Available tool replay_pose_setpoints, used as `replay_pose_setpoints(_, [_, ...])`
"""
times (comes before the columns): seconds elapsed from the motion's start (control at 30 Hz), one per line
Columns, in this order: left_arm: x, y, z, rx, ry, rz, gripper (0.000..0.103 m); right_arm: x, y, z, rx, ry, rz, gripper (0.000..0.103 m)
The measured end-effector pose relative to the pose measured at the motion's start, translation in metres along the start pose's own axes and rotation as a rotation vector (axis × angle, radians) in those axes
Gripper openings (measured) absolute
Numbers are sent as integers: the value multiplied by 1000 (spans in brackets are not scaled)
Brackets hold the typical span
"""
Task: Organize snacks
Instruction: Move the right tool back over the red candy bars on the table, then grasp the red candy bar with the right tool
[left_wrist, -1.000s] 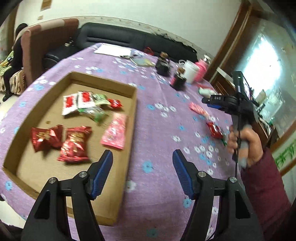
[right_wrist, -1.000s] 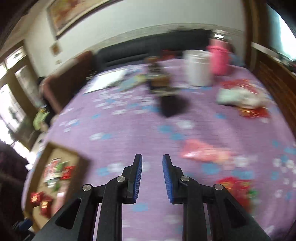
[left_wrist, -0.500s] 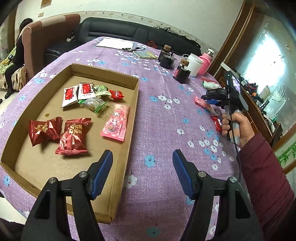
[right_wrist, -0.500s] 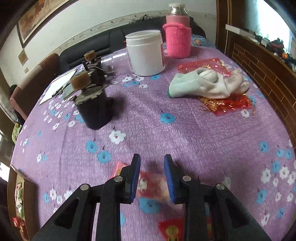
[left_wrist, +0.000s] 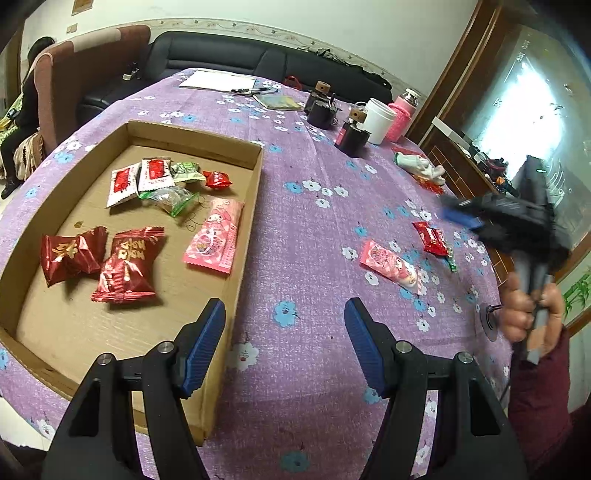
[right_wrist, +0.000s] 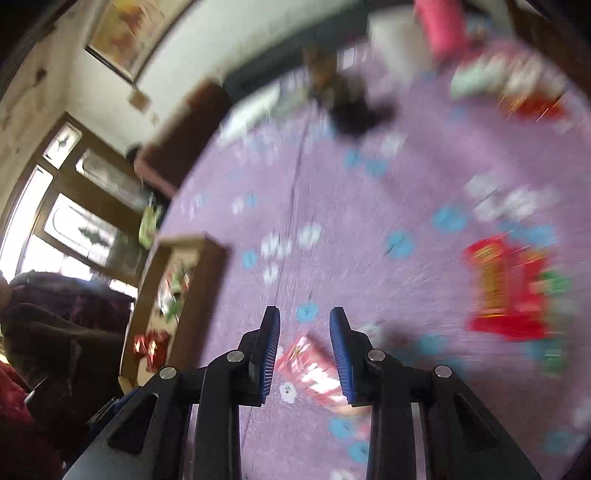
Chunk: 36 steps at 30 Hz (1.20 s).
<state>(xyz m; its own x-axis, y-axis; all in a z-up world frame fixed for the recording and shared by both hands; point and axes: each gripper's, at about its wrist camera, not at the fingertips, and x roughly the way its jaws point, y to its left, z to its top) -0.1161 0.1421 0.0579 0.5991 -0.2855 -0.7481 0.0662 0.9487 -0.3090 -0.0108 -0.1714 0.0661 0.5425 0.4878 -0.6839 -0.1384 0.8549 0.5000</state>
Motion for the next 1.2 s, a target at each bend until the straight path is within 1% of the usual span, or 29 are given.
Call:
replay_pose_setpoints(0.03, [1, -2, -1, 2, 3, -4, 66, -14, -2, 2, 0, -46, -24, 33])
replay_pose_setpoints(0.07, [2, -4, -1, 6, 7, -8, 66, -32, -6, 3, -5, -100, -66, 40])
replay_pose_setpoints(0.1, [4, -7, -3, 11, 11, -13, 66, -45, -9, 5, -8, -141, -114, 42])
replay_pose_setpoints(0.13, [6, -11, -4, 19, 18, -18, 66, -55, -13, 8, -10, -173, -162, 45])
replay_pose_setpoints(0.17, [8, -15, -5, 28, 24, -23, 66, -61, -17, 6, -10, -186, -186, 45])
replay_pose_setpoints(0.27, [11, -28, -8, 63, 38, -30, 66, -57, -27, 2, 4, -169, -223, 45])
replay_pose_setpoints(0.4, [11, -38, -12, 103, 43, -27, 66, -33, -36, -8, 23, -139, -260, 45])
replay_pose_setpoints(0.5, [12, -43, -13, 121, 42, -2, 66, -13, -44, -12, 28, -124, -267, 45])
replay_pose_setpoints(0.6, [17, -49, -13, 133, 42, 20, 66, 0, -42, -15, 8, -136, -290, 45])
replay_pose_setpoints(0.67, [22, -56, -12, 163, 35, 66, 66, 8, -35, -17, -31, -137, -317, 45])
replay_pose_setpoints(0.73, [26, -63, -12, 195, 24, 111, 66, 16, -27, -21, -69, -138, -362, 45])
replay_pose_setpoints(0.77, [28, -68, -12, 217, 16, 148, 66, 19, -26, -22, -79, -143, -382, 45])
replay_pose_setpoints(0.87, [33, -77, -12, 251, 11, 197, 66, 28, -25, -19, -93, -159, -421, 46])
replay_pose_setpoints(0.97, [38, -82, -13, 271, 15, 228, 66, 38, -30, -15, -92, -139, -429, 46])
replay_pose_setpoints(1.07, [41, -83, -13, 274, 23, 241, 66, 45, -35, -14, -87, -128, -430, 46])
replay_pose_setpoints(1.2, [45, -81, -11, 262, 31, 250, 66, 46, -39, -16, -80, -130, -402, 44])
